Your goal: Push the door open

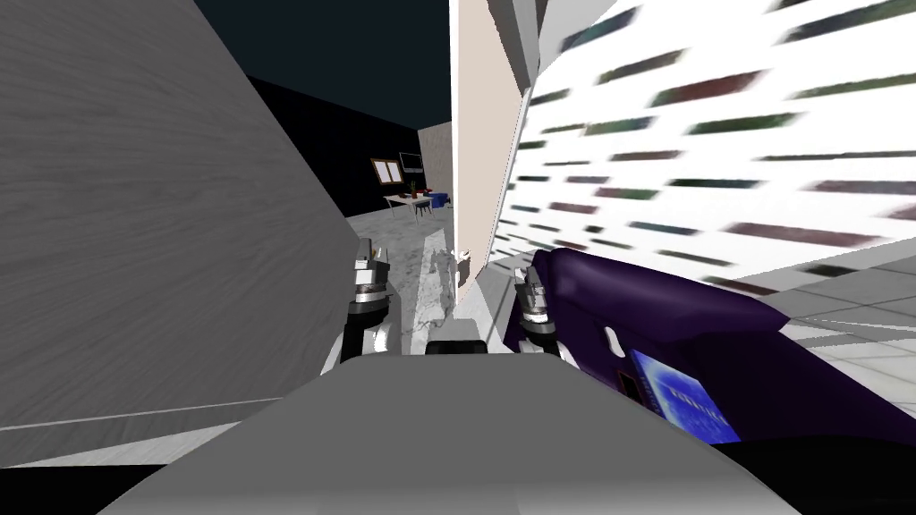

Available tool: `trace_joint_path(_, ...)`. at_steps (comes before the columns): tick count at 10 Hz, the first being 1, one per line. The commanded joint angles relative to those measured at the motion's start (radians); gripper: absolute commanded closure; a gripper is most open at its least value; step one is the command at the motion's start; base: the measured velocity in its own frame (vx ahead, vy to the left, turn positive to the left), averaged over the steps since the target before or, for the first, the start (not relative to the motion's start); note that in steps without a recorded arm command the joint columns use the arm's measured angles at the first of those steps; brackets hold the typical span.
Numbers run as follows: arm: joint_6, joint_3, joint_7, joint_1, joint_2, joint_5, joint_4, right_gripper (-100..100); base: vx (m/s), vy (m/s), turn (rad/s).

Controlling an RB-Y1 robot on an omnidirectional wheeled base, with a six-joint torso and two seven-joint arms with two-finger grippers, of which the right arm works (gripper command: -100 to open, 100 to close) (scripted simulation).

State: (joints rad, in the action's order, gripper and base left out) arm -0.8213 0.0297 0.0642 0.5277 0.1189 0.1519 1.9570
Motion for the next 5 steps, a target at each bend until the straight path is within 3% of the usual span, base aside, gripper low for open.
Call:
trace_joint_path(1,-0.020,0.006,0.004,-0.002,0.004,0.011,-0.029,-100,0.110,0.059,0.031)
trace_joint_path(2,-0.047,0.011,0.009,-0.002,0.011,0.023,-0.066,-100,0.154,0.053,0.078)
trace_joint_path(5,-0.089,0.020,0.017,-0.002,0.021,0.041,-0.123,-100,0.131,0.035,0.046)
